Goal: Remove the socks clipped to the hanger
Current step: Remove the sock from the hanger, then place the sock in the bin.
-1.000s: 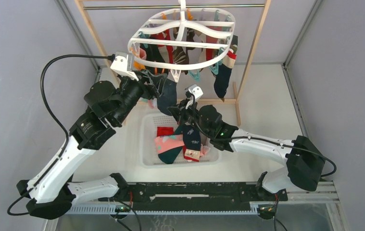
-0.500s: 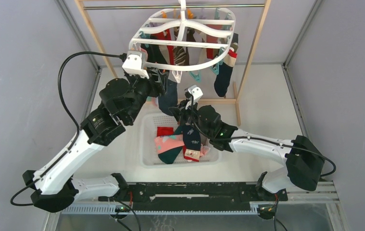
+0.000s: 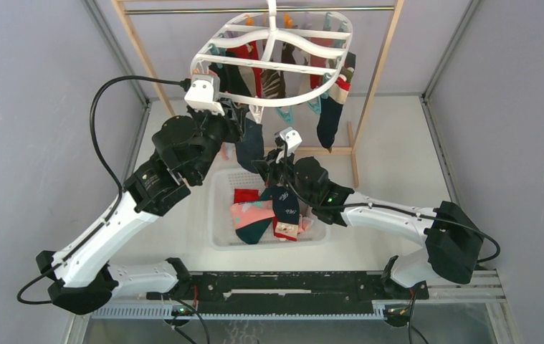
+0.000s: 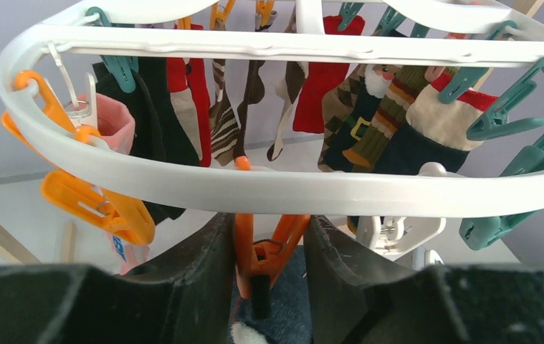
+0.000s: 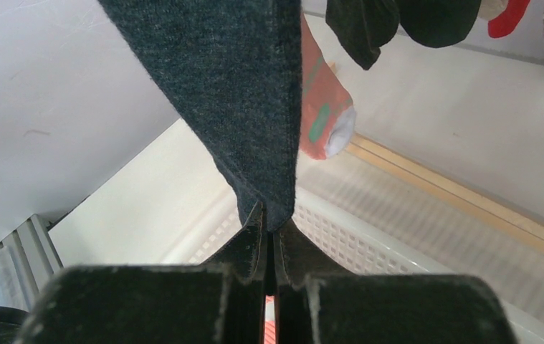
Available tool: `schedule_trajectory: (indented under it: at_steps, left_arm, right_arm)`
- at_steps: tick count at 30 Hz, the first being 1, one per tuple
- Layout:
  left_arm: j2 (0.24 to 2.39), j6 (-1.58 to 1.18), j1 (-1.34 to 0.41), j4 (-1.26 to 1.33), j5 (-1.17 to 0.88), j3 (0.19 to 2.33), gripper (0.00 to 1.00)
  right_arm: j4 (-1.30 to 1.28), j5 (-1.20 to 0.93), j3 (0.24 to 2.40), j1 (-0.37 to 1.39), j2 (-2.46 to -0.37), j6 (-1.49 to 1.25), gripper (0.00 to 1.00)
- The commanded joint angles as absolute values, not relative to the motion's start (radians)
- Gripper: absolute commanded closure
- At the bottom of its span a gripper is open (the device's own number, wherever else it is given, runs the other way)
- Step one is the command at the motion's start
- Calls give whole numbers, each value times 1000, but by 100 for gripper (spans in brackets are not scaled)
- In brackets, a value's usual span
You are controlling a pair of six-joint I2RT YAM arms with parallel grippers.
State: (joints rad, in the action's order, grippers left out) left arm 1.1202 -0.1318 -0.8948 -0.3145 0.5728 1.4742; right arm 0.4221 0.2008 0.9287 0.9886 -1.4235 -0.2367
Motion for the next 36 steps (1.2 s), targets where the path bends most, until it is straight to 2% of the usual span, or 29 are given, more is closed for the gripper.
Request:
schedule_trajectory:
  at_steps: [1,10,23,27,30,34,36]
  left_arm:
    - [1119,-138,-902,-272,577,1534,61]
    - [1112,-140,-901,-278,558,1533,82]
    - [1095,-145,-901,-282,543,1522,82]
    - [1083,-149,-900,-284,534,1501,75]
    - [1068,-159,-901,-283,529,1468,61]
    - [1042,-173,-900,-288,528,1420,47]
    - [1026,-182,-900,-288,528,1390,40]
  right_arm:
    - [431,200,952,987,-1416,-228,100]
    - [437,188,902,985,-1400,-244,100]
    - [467,191,727,1045,-1369,-287,100]
    - [462,177,704,1064,-1393,-290,100]
    - [451,162,701,1072,-1421,-291,100]
    - [425,150,701,1075,-1438,-302,100]
    - [400,147,701,1075,-1440,-308,95]
